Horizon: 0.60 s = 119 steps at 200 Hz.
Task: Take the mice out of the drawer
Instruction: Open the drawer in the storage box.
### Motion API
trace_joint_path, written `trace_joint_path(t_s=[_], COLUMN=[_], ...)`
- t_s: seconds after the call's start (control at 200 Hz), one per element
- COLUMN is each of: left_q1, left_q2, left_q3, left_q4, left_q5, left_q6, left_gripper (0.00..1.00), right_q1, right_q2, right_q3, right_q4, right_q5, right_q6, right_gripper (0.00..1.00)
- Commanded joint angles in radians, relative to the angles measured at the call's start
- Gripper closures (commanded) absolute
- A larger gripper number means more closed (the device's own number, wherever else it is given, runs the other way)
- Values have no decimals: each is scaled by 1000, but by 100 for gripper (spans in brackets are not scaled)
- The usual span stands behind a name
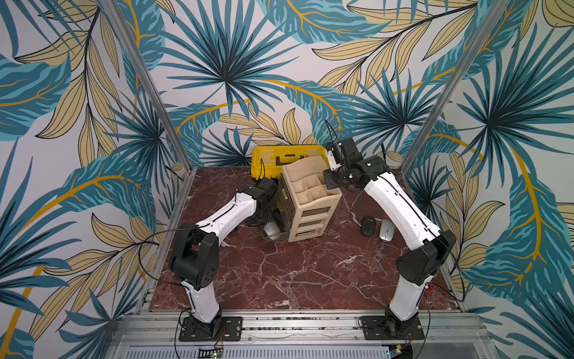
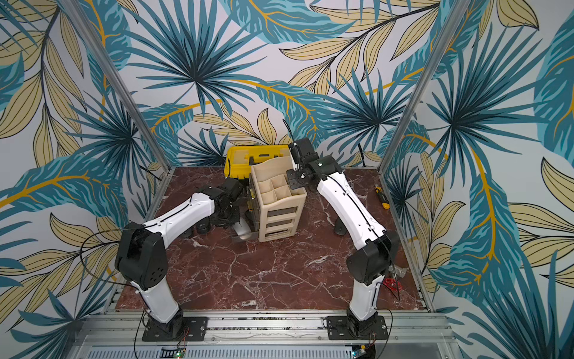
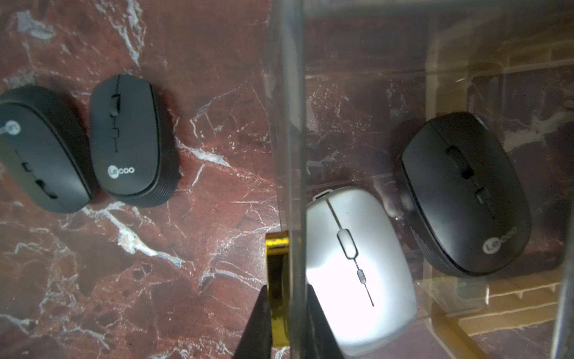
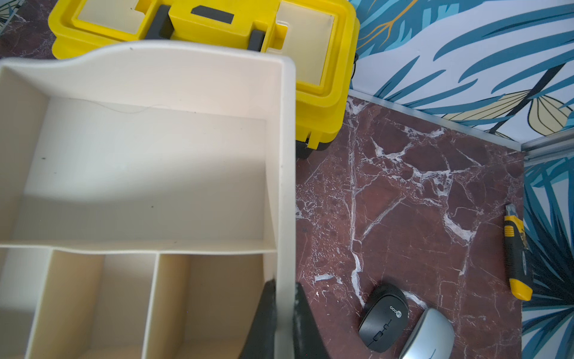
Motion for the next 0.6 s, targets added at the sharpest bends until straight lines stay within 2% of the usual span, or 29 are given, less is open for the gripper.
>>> trace_joint_path(t_s=[0.0, 0.07, 0.125, 0.26, 0.32, 0.386, 0.446, 0.516, 0.591], left_q1=[-4, -4, -2, 9, 13, 13, 13, 13, 13], left_q2=[-35, -29, -26, -27, -33, -52, -92, -145, -187], left_q3=[-63, -91, -103, -119, -124, -128, -135, -123, -98], left_q4=[11, 36, 41, 32, 25, 27, 38, 27, 32], left_q5=[46, 46, 36, 20, 19, 25, 18, -13, 5], left_q6=[97, 85, 75, 54, 40, 29, 28, 30, 52], left_gripper=[100, 97, 85, 69, 49, 21, 0, 0, 0], right_q1=[-25, -23, -24, -25, -25, -25, -24, -24, -22], right_q2=[-26, -26, -23, -20, -17, -14, -9, -8, -7], right_q3=[18, 17, 16, 13, 13, 13, 13, 13, 13], right_q4=[122, 121, 120, 119, 119, 118, 119, 119, 119], right_q5=[216, 211, 208, 207, 206, 199, 197, 195, 189], right_q6=[-82, -85, -88, -92, -93, -92, -90, -89, -89], right_gripper=[100, 100, 100, 100, 100, 100, 100, 100, 100])
